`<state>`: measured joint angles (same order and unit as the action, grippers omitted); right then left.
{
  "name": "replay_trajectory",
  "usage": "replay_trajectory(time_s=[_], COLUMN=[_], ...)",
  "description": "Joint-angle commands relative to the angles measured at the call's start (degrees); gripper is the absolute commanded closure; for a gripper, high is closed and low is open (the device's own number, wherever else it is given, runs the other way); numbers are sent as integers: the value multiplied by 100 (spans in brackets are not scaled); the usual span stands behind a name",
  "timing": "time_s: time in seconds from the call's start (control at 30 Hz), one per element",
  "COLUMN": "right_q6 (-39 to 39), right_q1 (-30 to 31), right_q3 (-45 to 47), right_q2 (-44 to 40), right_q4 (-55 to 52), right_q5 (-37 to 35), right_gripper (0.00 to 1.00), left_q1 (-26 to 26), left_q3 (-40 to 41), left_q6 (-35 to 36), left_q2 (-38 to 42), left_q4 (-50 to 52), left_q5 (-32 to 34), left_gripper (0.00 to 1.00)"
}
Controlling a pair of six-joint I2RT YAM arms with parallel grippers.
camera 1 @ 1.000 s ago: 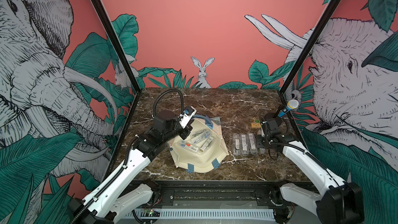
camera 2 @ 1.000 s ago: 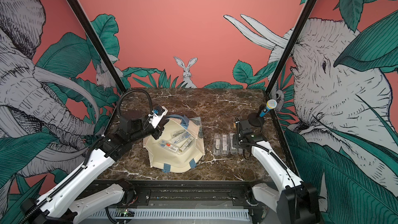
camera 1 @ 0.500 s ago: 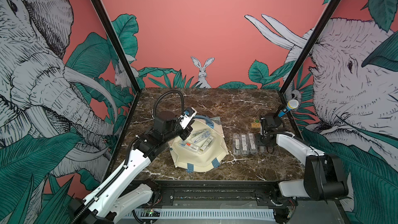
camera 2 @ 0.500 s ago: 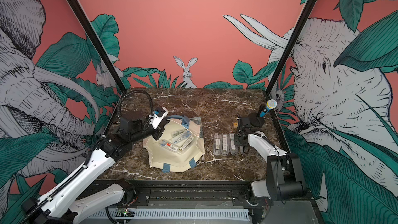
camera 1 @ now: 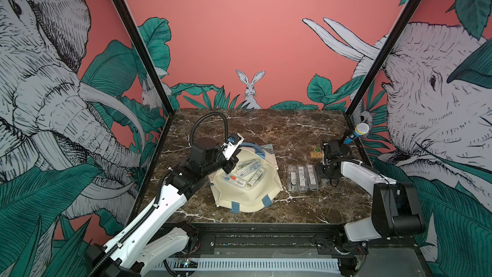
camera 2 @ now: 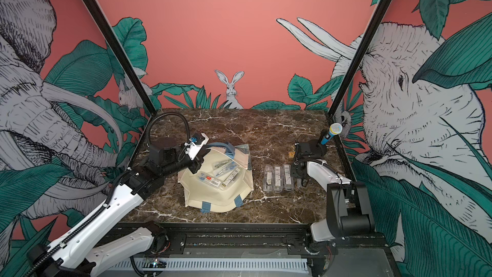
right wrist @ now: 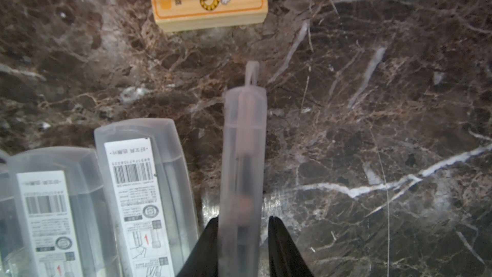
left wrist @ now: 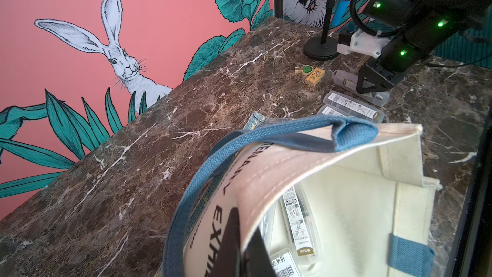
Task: Take out the compass set from the canvas bag
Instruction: Place the compass set at the center of the board.
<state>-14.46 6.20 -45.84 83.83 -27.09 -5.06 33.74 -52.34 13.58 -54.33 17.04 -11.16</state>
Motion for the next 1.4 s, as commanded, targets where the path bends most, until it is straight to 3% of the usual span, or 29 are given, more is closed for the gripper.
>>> replay_trajectory(time_s=[0.0,1.37], right_q6=[48,-40], right_q1=[-22,-25], right_q3=[-91,67], right_q2=[37,-307], right_q4=[-42,2], right_q5=[35,-41], right_gripper=[64,46], left_q1=[19,20], left_q3=[59,78], left_q6=[8,-39], left_q2=[88,98], left_q4=[-338,-421], left_q5=[-113,-152], left_gripper=[100,100])
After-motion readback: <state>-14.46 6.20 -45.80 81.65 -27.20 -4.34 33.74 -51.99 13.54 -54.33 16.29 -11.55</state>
